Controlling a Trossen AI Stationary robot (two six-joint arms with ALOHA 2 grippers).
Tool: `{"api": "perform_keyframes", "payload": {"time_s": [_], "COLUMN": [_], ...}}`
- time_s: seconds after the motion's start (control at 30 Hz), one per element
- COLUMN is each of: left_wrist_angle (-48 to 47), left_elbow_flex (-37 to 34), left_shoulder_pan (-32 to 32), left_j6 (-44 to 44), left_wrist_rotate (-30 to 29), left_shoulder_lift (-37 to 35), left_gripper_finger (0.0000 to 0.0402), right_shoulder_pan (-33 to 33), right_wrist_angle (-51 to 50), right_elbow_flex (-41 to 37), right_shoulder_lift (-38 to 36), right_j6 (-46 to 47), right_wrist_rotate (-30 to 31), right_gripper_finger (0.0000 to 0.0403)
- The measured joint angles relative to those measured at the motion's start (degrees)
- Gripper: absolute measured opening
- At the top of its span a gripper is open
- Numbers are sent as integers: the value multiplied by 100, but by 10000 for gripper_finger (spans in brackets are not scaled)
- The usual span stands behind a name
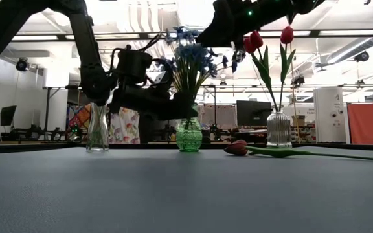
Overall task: Sort flowers into vase by color
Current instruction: Put the red flower into the left transparent vase
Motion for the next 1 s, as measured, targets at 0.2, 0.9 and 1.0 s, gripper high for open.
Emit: {"api": "perform_keyframes", "payload": {"time_s": [0.2, 0.9, 1.0], "left_wrist_angle": [-164, -1703, -2271], "left_elbow_flex": [4, -147, -168], "left_shoulder_pan": [-2, -21, -57], "left_j6": [-138, -188, -188], "left_wrist_rotate": [-1, -106, -104], "left_shoulder_lift": [-41, -841, -1082], "left_gripper_finger": [254, 255, 255], "right_shoulder_pan": [34, 308, 408], "right_wrist_angle": [-136, -1443, -1881], "right_elbow_flex": [0, 9, 9], "right_shoulder_lift": [-138, -1108, -1327], "right_j6": [4, 376, 549], "right_wrist_rotate": [3, -53, -57], "right_gripper_finger": [185, 185, 185]}}
